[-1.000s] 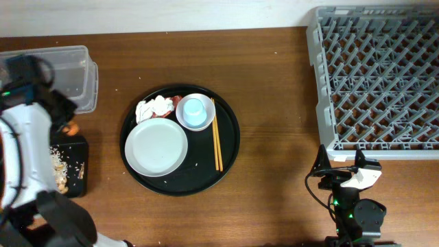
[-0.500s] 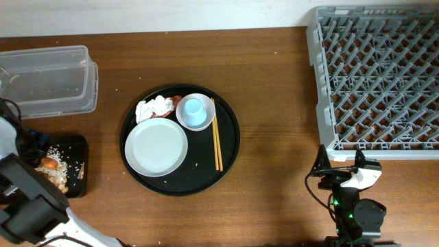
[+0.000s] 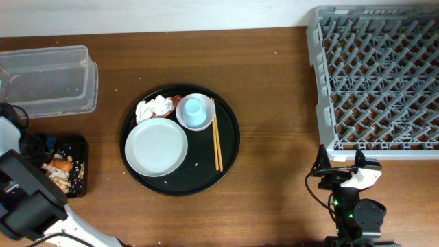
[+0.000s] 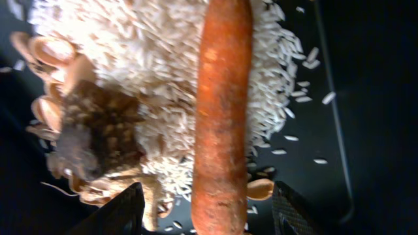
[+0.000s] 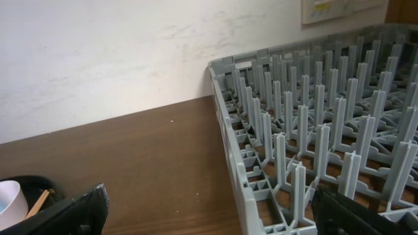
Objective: Sort waste into correct bins and load items into the dishwasher rack
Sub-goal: 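Carry the carrot left and release it onto the black tray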
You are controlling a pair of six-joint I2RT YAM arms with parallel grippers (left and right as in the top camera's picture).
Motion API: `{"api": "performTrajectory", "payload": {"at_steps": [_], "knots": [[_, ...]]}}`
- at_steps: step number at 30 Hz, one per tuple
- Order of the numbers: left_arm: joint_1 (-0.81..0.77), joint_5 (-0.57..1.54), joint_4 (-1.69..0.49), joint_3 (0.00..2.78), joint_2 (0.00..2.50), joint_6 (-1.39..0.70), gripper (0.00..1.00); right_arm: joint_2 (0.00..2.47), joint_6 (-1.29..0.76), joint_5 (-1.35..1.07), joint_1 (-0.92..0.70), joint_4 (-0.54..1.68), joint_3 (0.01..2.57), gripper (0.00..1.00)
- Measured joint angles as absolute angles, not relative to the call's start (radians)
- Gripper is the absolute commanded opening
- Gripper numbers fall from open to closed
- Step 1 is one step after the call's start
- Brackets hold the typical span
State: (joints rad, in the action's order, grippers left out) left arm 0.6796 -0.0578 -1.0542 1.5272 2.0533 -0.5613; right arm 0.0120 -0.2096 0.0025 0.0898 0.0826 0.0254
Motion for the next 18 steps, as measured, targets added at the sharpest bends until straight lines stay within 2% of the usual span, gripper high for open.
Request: {"api": "performTrajectory", "payload": {"at_steps": [2, 8, 13, 16, 18], "knots": [[0.68, -0.014, -1.054, 1.519, 2.03, -0.562, 0.62, 0.012, -0.21, 0.003, 0.09, 0.083, 0.025, 0.98], [0.636, 0.247, -1.057, 1.516, 1.738, -0.516, 0.62, 0.012, -0.21, 0.002, 0.09, 0.083, 0.025, 0.98], [0.35, 0.318, -1.054, 1.514, 1.712, -0.432, 0.64, 0.012, -0.21, 0.002, 0.09, 0.083, 0.025, 0.98], [0.131, 0.217, -0.955, 1.497, 1.712, -0.411, 0.82, 0.012, -0.21, 0.002, 0.09, 0.083, 0.025, 0.98], [0.054, 0.133, -0.868, 1.495, 1.717, -0.404, 0.82, 0.012, -0.21, 0.002, 0.09, 0.083, 0.025, 0.98]]}}
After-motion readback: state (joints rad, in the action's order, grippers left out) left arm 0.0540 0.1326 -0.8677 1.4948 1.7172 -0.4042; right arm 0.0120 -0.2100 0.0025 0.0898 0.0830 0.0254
